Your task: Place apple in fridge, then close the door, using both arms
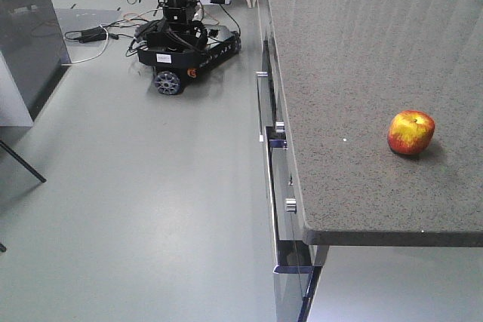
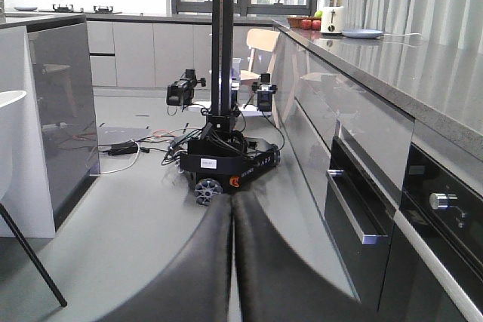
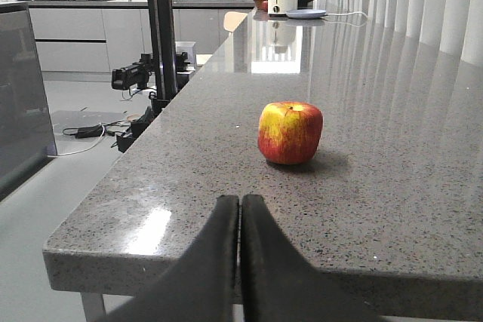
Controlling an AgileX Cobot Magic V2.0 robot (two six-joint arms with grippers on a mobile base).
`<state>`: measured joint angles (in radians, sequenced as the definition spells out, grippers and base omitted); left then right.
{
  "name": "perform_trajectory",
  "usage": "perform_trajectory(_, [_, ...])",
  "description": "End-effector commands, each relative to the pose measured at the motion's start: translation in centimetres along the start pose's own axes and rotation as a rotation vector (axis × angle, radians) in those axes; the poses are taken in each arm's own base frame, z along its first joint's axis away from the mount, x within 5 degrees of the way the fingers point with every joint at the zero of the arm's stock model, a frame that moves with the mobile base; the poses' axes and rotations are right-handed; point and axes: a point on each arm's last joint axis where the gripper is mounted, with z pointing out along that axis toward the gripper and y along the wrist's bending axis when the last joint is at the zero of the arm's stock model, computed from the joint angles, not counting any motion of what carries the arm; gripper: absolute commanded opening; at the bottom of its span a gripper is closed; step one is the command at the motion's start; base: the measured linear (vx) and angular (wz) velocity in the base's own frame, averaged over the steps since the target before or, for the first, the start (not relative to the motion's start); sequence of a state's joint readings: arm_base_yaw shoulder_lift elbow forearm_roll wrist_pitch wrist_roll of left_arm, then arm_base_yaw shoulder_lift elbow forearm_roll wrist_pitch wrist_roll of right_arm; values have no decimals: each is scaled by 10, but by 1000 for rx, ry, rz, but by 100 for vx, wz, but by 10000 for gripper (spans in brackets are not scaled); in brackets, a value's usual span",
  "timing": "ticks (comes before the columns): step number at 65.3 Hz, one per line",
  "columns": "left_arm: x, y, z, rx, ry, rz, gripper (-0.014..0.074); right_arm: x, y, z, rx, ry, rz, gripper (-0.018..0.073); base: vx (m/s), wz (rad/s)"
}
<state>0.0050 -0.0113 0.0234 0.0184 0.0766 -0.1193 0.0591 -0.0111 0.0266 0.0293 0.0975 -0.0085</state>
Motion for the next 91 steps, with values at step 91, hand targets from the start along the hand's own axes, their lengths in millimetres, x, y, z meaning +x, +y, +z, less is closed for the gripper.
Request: perform_trajectory(91, [2,0,0,13,-63,-12,-6,-146,3,2,6,-292,-71,-2,0,0])
